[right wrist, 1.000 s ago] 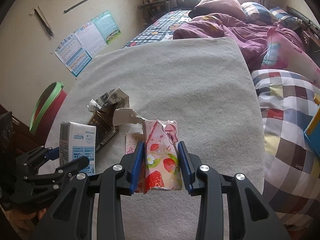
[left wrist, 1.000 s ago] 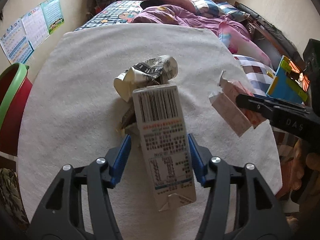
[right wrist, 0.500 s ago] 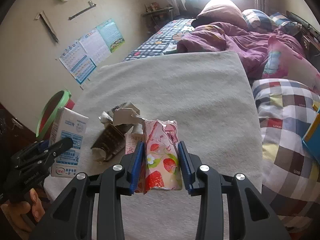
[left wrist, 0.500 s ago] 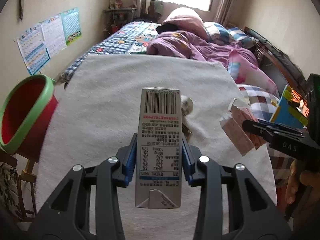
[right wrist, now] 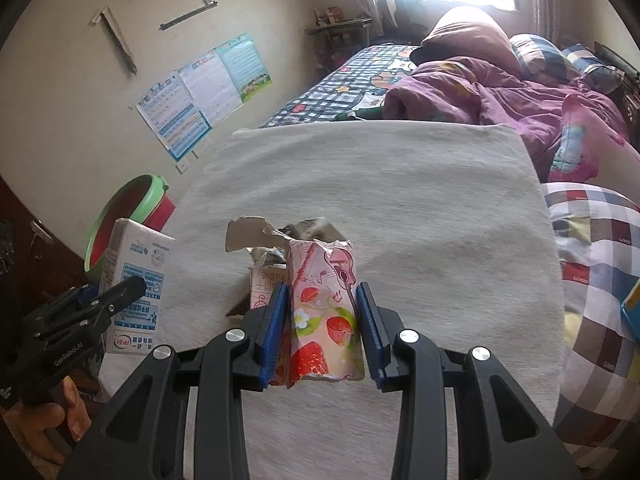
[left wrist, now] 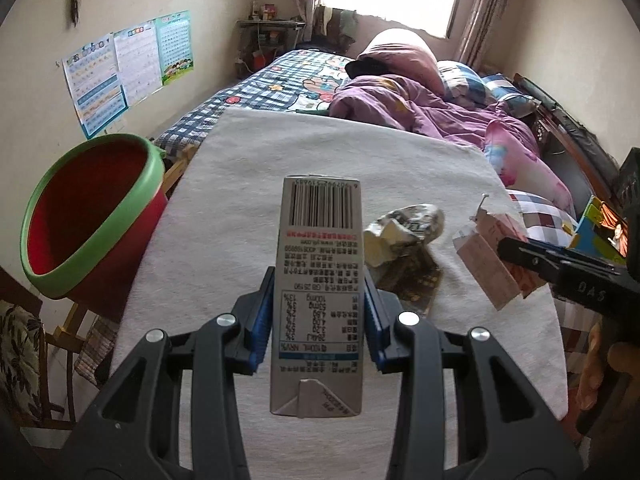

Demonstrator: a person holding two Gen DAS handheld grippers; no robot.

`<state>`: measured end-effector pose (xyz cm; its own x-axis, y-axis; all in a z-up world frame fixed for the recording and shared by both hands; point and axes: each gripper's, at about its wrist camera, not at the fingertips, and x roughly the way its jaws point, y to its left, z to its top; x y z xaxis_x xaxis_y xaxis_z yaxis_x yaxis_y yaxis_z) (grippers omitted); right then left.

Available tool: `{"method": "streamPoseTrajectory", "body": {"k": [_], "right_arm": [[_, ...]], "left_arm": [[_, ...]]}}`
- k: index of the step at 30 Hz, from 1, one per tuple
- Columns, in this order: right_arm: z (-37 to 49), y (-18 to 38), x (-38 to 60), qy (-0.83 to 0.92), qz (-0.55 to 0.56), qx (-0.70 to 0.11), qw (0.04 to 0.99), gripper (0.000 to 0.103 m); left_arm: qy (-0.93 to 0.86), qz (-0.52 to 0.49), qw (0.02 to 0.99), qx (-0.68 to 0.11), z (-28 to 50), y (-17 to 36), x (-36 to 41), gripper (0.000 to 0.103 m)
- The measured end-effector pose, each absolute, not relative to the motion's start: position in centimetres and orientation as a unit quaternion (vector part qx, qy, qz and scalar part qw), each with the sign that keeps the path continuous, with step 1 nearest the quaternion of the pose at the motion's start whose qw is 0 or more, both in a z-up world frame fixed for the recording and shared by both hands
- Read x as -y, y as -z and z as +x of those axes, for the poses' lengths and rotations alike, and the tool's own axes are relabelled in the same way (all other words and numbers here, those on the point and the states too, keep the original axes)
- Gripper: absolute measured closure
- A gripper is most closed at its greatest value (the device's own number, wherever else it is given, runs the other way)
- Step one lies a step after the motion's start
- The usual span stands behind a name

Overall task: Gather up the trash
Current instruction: 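Carry the carton and wrapper in both tools over the red bucket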

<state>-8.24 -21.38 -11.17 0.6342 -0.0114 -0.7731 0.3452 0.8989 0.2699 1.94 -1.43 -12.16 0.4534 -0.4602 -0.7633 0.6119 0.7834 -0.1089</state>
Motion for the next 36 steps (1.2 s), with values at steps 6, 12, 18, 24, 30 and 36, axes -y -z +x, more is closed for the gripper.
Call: {"method": "streamPoseTrajectory", "body": {"k": [6,12,18,24,30,36], "right_arm": [[-6.8,10.9,20.0,0.104,0.201,-0.413,0.882,0.069],[-4.8,10.3,18.5,0.102,0.197,-0.406,0.886,0.069],[-2.2,9.8,16.8,0.094,0.188,-0.403,0.891,0.069],[0.1,9.6,15.1,0.089,0.179,-0.403,0.893,0.069],[2.4,9.7,13.6,0.083,0.167,-0.408,0.894,0.069],[4.3,9.6,12.1,0.073,0.157,-0.411,0.895,0.069]], "left_arm": [[0.313,0.089,0.85,-0.413,3.9,11.9,0.0,0.065],[0.313,0.089,0.852,-0.41,5.4,11.8,-0.8,0.065],[0.306,0.088,0.858,-0.403,7.7,11.4,-2.3,0.065],[0.296,0.085,0.862,-0.403,10.0,11.6,-3.8,0.065],[0.288,0.079,0.864,-0.405,11.8,11.8,-5.4,0.065],[0.277,0.069,0.87,-0.401,13.8,11.4,-7.4,0.065]]}}
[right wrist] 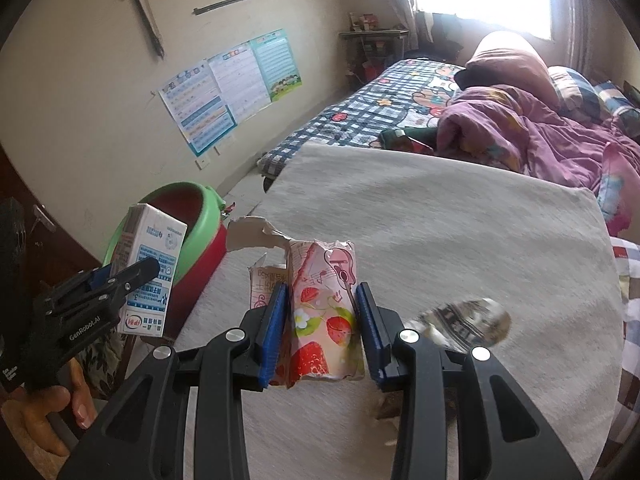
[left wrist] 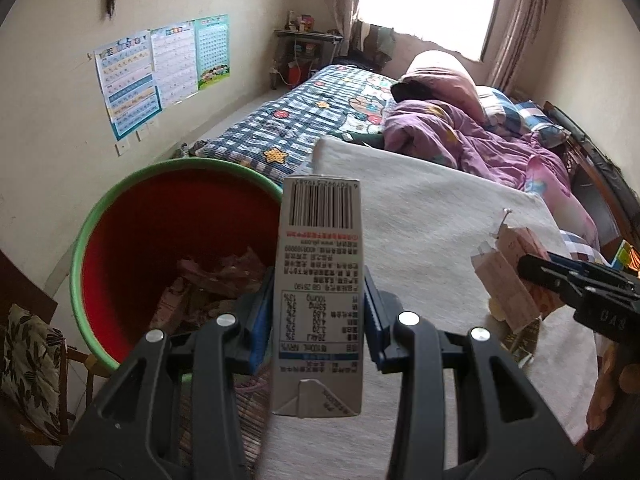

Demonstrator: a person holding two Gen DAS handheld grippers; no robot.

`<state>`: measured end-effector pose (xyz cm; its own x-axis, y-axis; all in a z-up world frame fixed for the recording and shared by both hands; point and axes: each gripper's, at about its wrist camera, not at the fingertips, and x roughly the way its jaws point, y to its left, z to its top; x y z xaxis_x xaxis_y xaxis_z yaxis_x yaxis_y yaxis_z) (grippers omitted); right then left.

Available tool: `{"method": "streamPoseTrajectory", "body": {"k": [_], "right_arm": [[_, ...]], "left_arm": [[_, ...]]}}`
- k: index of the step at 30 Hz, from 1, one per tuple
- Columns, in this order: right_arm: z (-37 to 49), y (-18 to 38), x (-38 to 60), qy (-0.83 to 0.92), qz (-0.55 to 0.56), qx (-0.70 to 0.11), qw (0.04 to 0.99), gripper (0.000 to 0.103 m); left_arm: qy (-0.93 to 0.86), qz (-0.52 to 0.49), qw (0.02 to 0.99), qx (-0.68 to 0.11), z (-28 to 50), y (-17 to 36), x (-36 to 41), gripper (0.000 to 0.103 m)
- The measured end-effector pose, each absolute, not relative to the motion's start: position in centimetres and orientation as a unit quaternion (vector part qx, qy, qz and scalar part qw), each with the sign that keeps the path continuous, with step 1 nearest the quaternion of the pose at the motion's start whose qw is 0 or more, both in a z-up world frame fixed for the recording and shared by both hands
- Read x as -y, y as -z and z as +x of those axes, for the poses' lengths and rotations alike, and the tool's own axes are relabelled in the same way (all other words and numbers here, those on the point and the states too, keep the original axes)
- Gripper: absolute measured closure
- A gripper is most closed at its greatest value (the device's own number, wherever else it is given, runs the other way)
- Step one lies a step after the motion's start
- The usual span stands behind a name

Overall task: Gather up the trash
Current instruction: 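Carry the carton and wrapper in both tools over the red bucket, then open both tools to drop the carton and wrapper into the bucket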

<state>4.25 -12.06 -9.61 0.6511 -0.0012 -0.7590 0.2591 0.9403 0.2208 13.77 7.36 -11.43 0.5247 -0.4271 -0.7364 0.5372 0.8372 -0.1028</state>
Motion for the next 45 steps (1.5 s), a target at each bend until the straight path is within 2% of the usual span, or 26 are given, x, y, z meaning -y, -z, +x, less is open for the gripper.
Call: {"method": "streamPoseTrajectory", "body": {"k": [15,32,36,38,40,44,45], "right_arm": [[10.7,9.5,6.6,0.013,0.133,-0.411,0.902,0.069],[19.2,8.6,-0.7,-0.068,0.051,-0.407,0.91,0.068],[19.7,8.9,-1.4,-0.077,0.039,-0.41,0.908,0.065],[19.9,9.0,-1.7,-0.08,0.039,-0.412,0.907,0.058],[19.8,8.9,-1.9,-0.08,0.038,-0.409,0.908,0.047],[19.4,8.9,-2.1,-0.082,0.037,-0.405,0.91,0.043],[19.3,8.8,-2.1,-0.082,0.038,-0.404,0.91,0.043]], "left_arm": [[0.229,0.044,0.891,-0.39,17.9,10.5,-13.3,0.065],[0.178,0.008,0.899,-0.399,20.4,11.0,-18.4,0.065],[0.171,0.002,0.901,-0.398,19.9,10.9,-19.2,0.065],[0.167,0.003,0.902,-0.399,20.0,11.0,-19.4,0.063],[0.164,0.0,0.902,-0.4,20.1,11.1,-19.6,0.058],[0.158,0.0,0.903,-0.399,19.9,11.1,-19.8,0.051],[0.156,0.0,0.904,-0.398,19.8,11.0,-19.9,0.046]]}}
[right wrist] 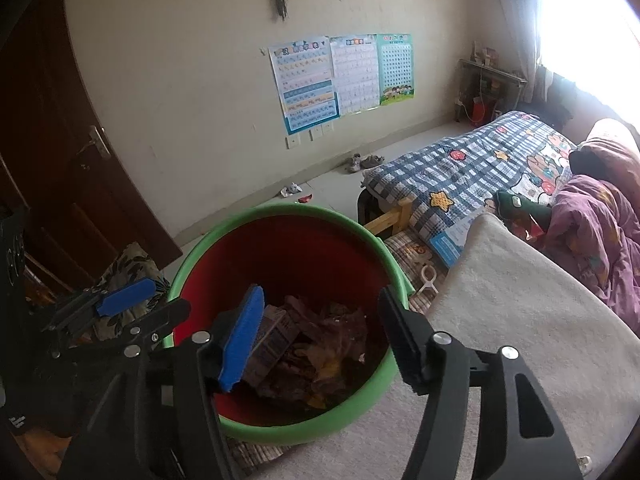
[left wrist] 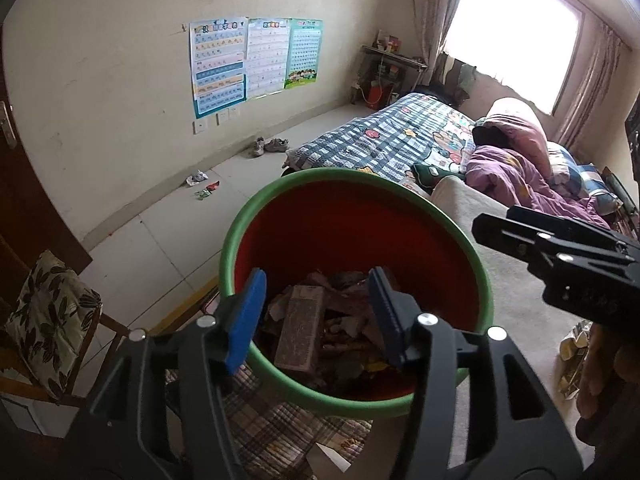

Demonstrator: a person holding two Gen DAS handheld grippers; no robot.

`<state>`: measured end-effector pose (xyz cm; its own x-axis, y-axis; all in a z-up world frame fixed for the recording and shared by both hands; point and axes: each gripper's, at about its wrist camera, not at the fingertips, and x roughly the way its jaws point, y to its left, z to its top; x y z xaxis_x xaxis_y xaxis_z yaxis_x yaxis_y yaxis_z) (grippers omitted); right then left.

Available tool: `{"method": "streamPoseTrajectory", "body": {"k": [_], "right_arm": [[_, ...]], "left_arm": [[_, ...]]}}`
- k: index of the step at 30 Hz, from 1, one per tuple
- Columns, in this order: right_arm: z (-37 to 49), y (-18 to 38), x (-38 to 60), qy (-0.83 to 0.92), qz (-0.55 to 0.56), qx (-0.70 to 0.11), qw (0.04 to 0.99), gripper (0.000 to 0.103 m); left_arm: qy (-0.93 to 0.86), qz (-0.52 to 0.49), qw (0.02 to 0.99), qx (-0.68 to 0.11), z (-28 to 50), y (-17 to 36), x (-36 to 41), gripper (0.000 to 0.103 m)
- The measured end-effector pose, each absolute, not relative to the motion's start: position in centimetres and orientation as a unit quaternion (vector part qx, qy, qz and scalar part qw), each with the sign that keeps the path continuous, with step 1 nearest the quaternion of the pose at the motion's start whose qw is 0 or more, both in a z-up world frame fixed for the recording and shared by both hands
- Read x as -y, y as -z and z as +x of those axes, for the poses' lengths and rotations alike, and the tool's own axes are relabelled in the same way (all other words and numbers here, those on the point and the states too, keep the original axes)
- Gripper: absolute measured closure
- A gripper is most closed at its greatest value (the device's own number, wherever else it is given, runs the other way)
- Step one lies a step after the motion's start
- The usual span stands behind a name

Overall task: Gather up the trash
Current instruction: 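Open both tools to drop the carton and wrapper into the bucket, then grasp the crumpled newspaper-print paper cup with the left tool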

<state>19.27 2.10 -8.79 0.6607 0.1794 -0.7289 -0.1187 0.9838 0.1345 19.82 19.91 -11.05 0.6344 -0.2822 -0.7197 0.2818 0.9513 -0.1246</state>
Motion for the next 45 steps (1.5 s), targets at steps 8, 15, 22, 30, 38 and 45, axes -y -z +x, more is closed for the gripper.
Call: {"method": "streamPoseTrajectory", "body": {"k": [8,15,22,30,38,45], "right_arm": [[16.7,7.8,-0.9,-0.064,0.045,-0.393,0.916,0.041],[13.2,7.7,2.7,-0.025,0.058,-0.39,0.919,0.039],[8.8,7.8,6.6,0.008,0.083,-0.392,0.916,0.039],[3.7,9.1,10.3,0.039,0.102,-0.406,0.907,0.039],[-3.4,11.8,16.8,0.101,0.143,-0.431,0.885,0.039],[-9.0,12.9,22.2,0.15,0.18,-0.434,0.87,0.039]], "left_arm": [[0.161,0.003,0.908,-0.388,18.8,10.4,-19.0,0.04],[0.195,0.021,0.903,-0.383,16.9,10.0,-15.6,0.04],[0.22,0.035,0.9,-0.374,14.4,9.3,-12.0,0.04],[0.241,0.041,0.892,-0.38,11.3,9.6,-8.5,0.035],[0.283,0.067,0.864,-0.41,7.5,12.0,-2.9,0.031],[0.339,0.102,0.829,-0.432,4.5,14.7,3.9,0.028]]}}
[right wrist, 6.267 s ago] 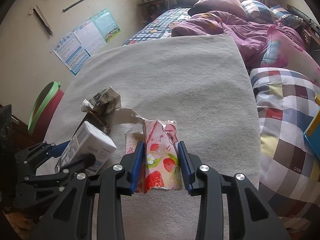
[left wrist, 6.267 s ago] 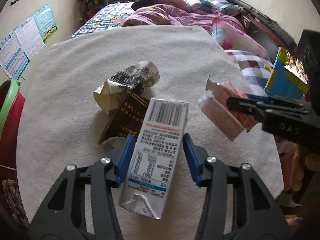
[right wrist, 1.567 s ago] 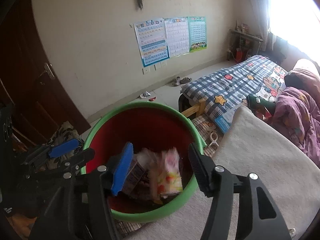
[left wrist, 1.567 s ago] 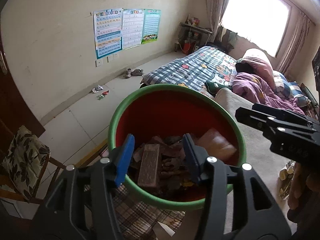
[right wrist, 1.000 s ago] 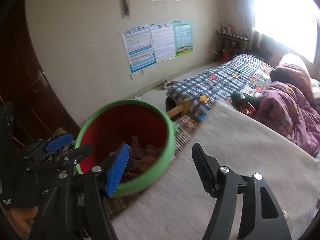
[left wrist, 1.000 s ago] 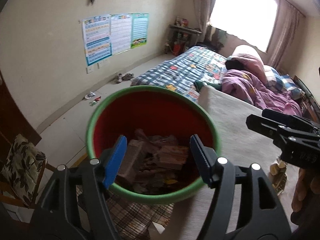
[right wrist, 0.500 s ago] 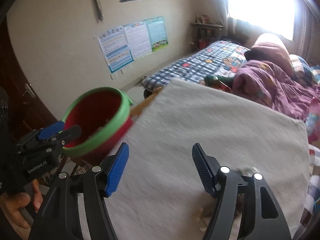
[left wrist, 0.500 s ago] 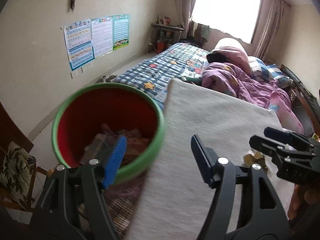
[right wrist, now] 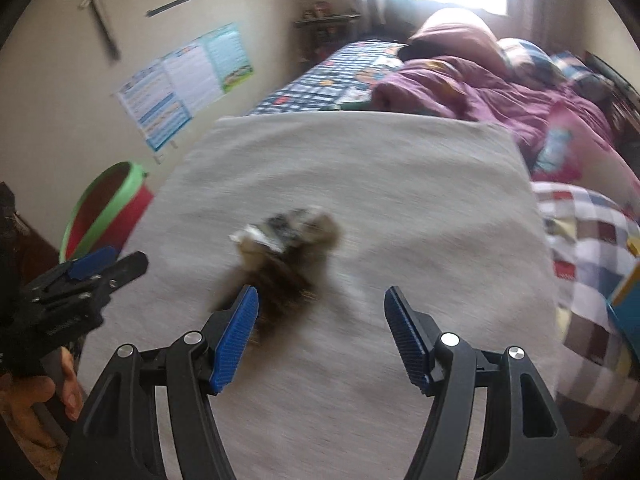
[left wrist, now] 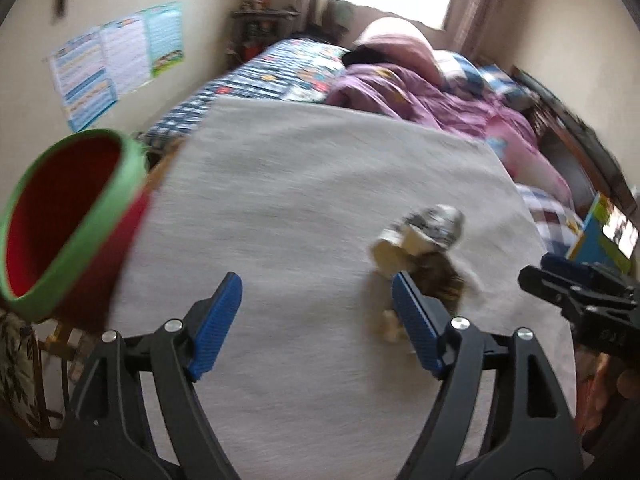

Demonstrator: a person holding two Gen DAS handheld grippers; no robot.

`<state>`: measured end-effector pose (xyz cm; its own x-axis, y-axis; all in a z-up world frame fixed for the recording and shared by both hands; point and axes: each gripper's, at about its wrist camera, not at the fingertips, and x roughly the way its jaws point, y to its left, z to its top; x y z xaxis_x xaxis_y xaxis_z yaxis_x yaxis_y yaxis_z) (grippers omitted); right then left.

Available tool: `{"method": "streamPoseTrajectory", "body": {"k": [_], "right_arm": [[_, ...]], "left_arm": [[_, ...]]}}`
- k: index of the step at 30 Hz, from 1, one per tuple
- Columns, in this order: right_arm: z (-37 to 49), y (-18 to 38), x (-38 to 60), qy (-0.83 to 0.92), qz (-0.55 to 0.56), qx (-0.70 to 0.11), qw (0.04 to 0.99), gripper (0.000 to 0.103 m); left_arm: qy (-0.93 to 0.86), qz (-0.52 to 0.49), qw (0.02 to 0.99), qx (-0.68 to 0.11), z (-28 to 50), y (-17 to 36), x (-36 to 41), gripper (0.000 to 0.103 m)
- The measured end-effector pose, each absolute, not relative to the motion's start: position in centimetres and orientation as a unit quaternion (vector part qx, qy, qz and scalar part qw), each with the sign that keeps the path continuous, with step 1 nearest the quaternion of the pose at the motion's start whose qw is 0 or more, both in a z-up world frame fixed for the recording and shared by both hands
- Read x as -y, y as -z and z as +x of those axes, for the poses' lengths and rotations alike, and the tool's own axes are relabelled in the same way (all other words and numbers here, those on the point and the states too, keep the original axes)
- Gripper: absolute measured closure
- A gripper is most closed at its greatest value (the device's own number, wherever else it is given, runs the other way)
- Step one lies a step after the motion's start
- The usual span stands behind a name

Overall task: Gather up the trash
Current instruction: 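Grasp the crumpled newspaper-print paper cup with the left tool, then grasp the dark brown snack bag with the right tool while the left tool holds the cup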

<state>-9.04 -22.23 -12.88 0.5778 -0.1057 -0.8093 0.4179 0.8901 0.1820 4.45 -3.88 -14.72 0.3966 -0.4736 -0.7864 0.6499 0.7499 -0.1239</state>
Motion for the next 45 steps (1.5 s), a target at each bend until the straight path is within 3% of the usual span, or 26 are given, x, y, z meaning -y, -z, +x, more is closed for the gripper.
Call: {"method": "streamPoseTrajectory", "body": {"k": [4,8,16,19,21,24,32,38,42,45], "right_arm": [[-11.0,12.9,24.1,0.162,0.189,-0.432,0.867,0.039],[-12.4,13.1,25.2,0.167,0.201,-0.43,0.864,0.039],[-13.5,13.4,26.2,0.17,0.218,-0.427,0.861,0.039],[-13.9,13.3,26.6,0.173,0.222,-0.425,0.861,0.039],[-14.0,13.2,26.8,0.175,0.224,-0.423,0.86,0.039],[-14.0,13.2,26.9,0.175,0.228,-0.422,0.86,0.039],[-12.0,13.4,25.2,0.15,0.222,-0.432,0.861,0.039],[-9.0,14.4,22.7,0.111,0.212,-0.451,0.86,0.039],[-6.9,15.3,21.0,0.091,0.208,-0.467,0.855,0.03],[-5.3,16.1,20.1,0.079,0.215,-0.477,0.849,0.029]], "left_arm": [[0.374,0.123,0.804,-0.445,3.8,15.8,8.8,0.027],[0.411,0.15,0.778,-0.451,3.8,16.4,12.7,0.019],[0.395,0.211,0.757,-0.476,4.9,19.0,17.6,0.019],[0.389,0.214,0.756,-0.482,5.3,19.4,17.6,0.041],[0.39,0.204,0.755,-0.485,5.6,19.4,17.3,0.046],[0.384,0.191,0.766,-0.479,6.1,18.6,16.7,0.053],[0.342,0.113,0.827,-0.432,7.5,13.2,10.3,0.053],[0.292,0.07,0.847,-0.438,7.1,12.9,4.1,0.053],[0.261,0.057,0.856,-0.443,6.7,13.1,0.6,0.053],[0.247,0.054,0.859,-0.446,6.7,13.2,-1.1,0.053]]}}
